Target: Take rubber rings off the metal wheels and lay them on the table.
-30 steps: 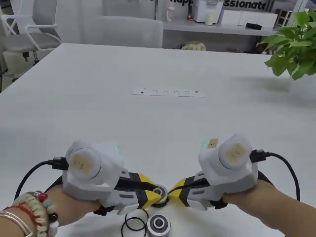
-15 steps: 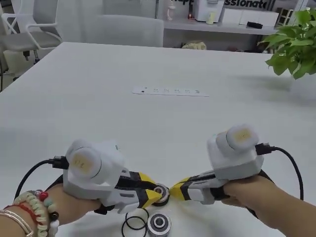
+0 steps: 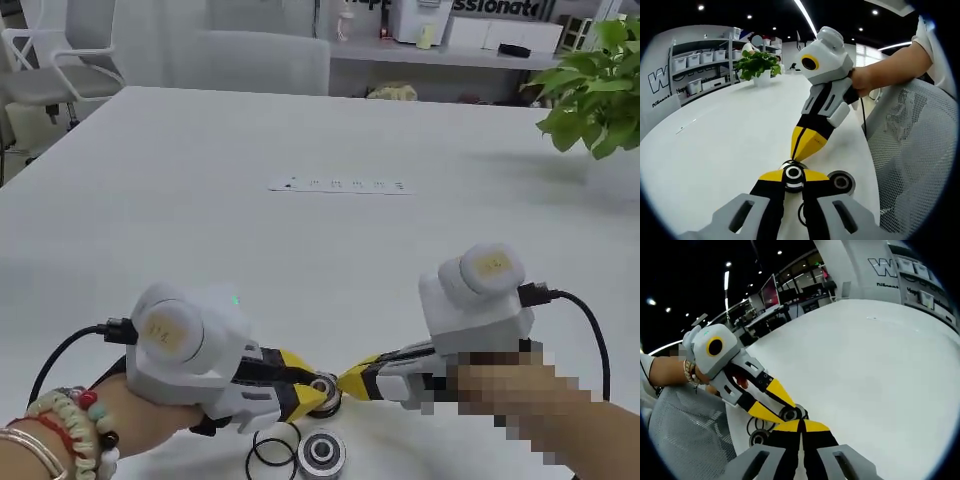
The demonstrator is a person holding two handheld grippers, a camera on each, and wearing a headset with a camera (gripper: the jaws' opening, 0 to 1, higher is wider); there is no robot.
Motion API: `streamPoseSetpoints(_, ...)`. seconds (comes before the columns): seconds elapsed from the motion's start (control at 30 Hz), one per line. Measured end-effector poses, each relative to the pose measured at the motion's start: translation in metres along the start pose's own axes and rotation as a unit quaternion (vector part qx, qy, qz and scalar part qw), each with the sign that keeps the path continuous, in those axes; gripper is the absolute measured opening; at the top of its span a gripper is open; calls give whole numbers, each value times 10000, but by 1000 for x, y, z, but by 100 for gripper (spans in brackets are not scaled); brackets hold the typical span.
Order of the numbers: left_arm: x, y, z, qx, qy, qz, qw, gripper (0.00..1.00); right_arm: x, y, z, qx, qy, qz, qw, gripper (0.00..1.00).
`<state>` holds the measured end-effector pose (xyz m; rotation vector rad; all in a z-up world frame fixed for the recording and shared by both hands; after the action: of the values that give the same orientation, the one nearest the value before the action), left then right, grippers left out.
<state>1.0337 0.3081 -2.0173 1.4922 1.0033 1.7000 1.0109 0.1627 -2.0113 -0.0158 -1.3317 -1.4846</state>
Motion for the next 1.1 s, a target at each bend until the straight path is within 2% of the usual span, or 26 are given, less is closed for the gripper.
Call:
streamPoseSetpoints(0.7, 0, 0, 0, 20, -9, -21, 10000, 8, 1, 4, 7, 114, 209, -73, 9997, 0)
streamPoseSetpoints(0.77, 0, 0, 0, 21, -6, -24, 10000, 8, 0, 6, 8, 112, 289, -169, 9994, 0)
streamPoseSetpoints(0.8, 0, 0, 0, 22, -6, -24, 10000, 8, 1, 10, 9, 50, 317, -378, 9988, 0)
streamPoseSetpoints(0.9, 0, -1, 0, 17, -2, -54, 10000, 8, 1, 9, 6, 67, 153, -249, 9996, 0)
streamPoseSetpoints(1.0, 0, -2, 0, 50, -3, -128, 9999, 8, -1, 4, 5, 89, 117, -115, 9998, 0)
streamPoseSetpoints(1.1, 0, -1, 0, 45, -18, -101, 9999, 8, -1, 5, 5, 39, 108, -133, 9998, 0)
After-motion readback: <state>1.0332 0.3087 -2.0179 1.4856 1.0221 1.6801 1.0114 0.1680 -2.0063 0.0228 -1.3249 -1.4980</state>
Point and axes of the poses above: the centre of the closed fingertips' face, and the gripper's own axes: x roughly backward along the fingers, z roughly to its left, y roughly out of its top, the point moved 9 cm from there along x, roughly backward along the fingers, and after that the axes turned 3 degrees about -x, right-handed, at the moved point
